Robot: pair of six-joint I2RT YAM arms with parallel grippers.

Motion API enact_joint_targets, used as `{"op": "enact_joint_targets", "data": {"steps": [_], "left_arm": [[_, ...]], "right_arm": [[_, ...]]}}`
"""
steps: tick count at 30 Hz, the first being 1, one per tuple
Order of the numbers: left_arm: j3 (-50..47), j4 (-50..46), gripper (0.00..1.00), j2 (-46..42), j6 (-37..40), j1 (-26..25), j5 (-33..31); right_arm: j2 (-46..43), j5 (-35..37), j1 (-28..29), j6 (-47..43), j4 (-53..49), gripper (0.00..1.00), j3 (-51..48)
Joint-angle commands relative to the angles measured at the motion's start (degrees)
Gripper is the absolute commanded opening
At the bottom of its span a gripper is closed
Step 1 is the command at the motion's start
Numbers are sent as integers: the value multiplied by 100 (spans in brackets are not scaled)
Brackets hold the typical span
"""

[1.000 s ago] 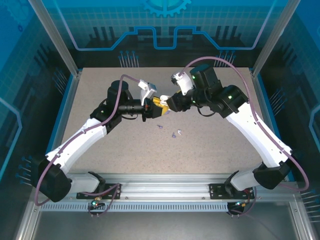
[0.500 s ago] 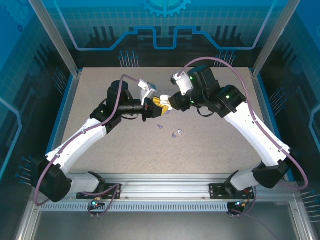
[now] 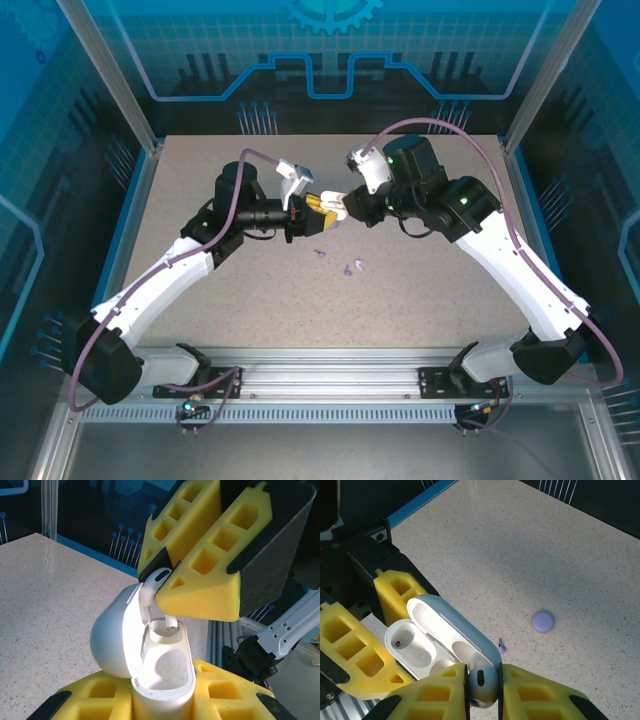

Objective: Insert wireless bluetooth earbuds into charging case

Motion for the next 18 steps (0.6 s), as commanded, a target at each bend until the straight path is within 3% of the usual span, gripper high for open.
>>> {"op": "enact_joint_targets", "data": {"steps": [1, 18], "left_arm": [[-13, 338, 5, -93, -233, 44, 32], [74, 237, 2, 47, -422, 83, 193]], "right_arm": [[-135, -443, 56, -86, 49, 19, -115], [-285, 54, 62, 24, 254, 23, -308]]}}
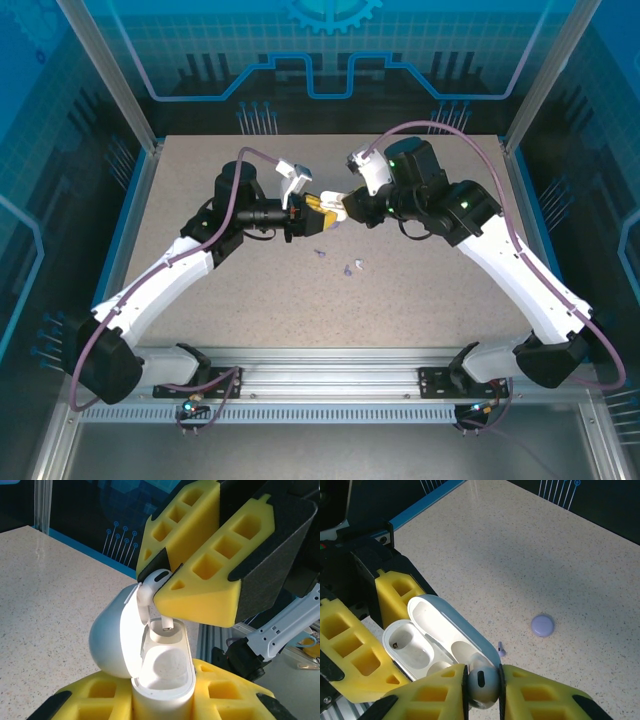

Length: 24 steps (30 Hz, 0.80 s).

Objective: Insert wireless bluetooth earbuds into charging case

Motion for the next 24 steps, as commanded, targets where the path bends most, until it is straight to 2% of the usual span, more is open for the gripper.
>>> {"op": "enact_joint_targets", "data": {"steps": [1, 9, 17, 24], "left_arm": [[78, 226, 2, 27, -137, 53, 27], [74, 229, 2, 19, -152, 59, 9], [74, 243, 2, 28, -172, 60, 39], [118, 179, 3, 18, -32, 61, 386]], "right_arm": [[-166, 35, 64, 56, 31, 23, -81], [-248, 62, 57, 83, 94, 26, -149], [-195, -454, 59, -22, 65, 26, -136], [-36, -897, 98, -218, -76, 24, 49]]}}
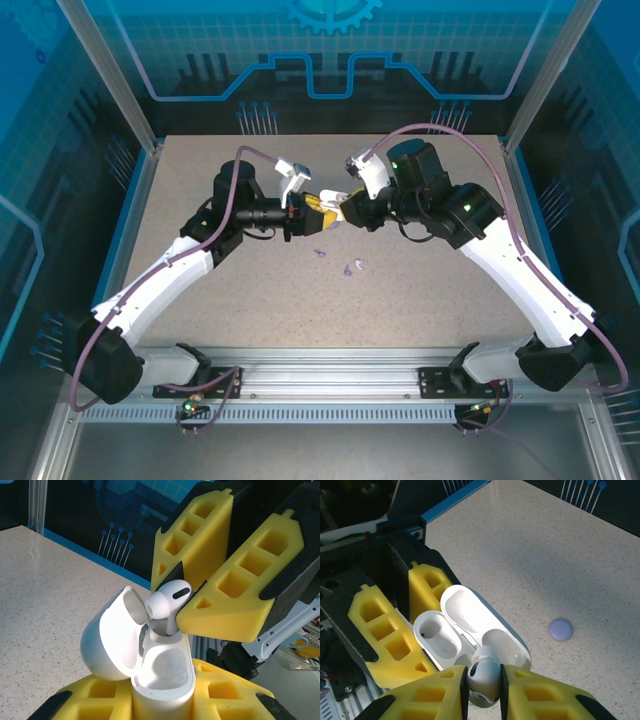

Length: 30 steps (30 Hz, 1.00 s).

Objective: Insert wireless bluetooth earbuds into charging case

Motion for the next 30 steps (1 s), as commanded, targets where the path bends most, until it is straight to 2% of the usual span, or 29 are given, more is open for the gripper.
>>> {"op": "enact_joint_targets", "data": {"steps": [1, 8, 12, 18, 30], "left_arm": [[126, 75, 3, 18, 113, 27, 225], [127, 167, 2, -8, 123, 22, 329], [132, 331, 2, -17, 72, 22, 530], [110, 476, 3, -56, 41, 30, 643], [32, 576, 3, -189, 56, 22, 694]], "right_arm": [[79, -394, 102, -162, -176, 24, 160], [67, -277, 100, -255, -338, 19, 178], [45, -581, 94, -395, -464, 20, 217], [-2, -422, 51, -466, -626, 22, 214], [-169, -428, -120, -475, -631, 21, 125]]}}
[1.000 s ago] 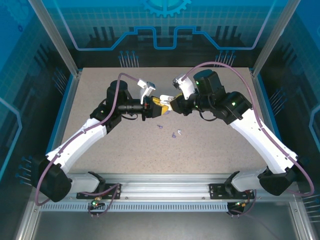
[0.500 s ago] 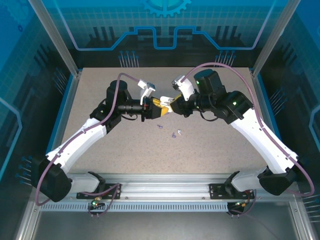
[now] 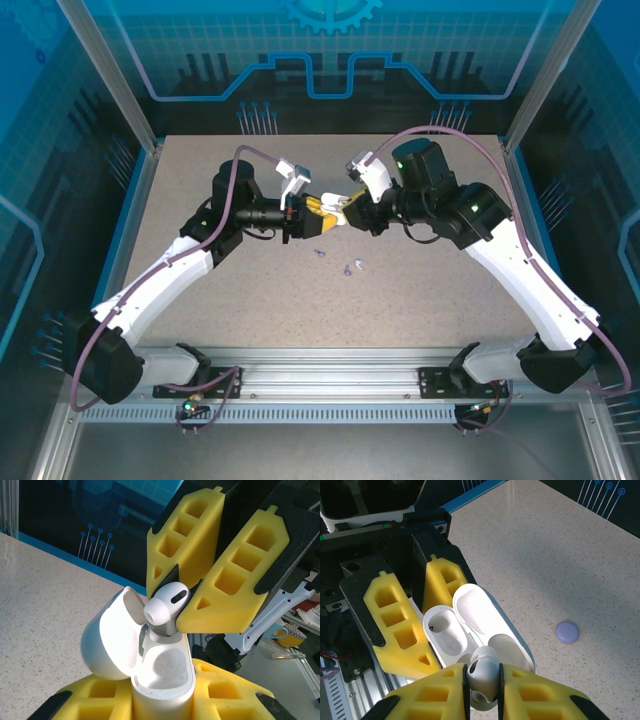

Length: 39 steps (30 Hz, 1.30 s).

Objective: Insert wireless bluetooth earbuds into charging case

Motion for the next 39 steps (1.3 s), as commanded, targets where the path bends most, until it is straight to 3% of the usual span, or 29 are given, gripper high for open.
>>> {"op": "enact_joint_targets", "data": {"steps": [1, 7, 18, 25, 32, 39], "left_arm": [[28, 413, 3, -195, 54, 22, 210], [4, 448, 3, -217, 57, 18, 267], [-32, 239, 3, -208, 297, 18, 268], [3, 91, 3, -139, 421, 18, 226], [45, -20, 3, -95, 476, 10, 211], [109, -156, 3, -32, 546, -8, 163]], "right_arm": [[-106, -116, -79, -96, -329, 22, -32], [-193, -174, -134, -86, -316, 40, -92], [-397, -132, -157, 30, -119, 61, -24], [-453, 104, -152, 161, -65, 63, 126], [-232, 69, -104, 211, -100, 55, 361], [125, 89, 110, 183, -150, 55, 646]]}}
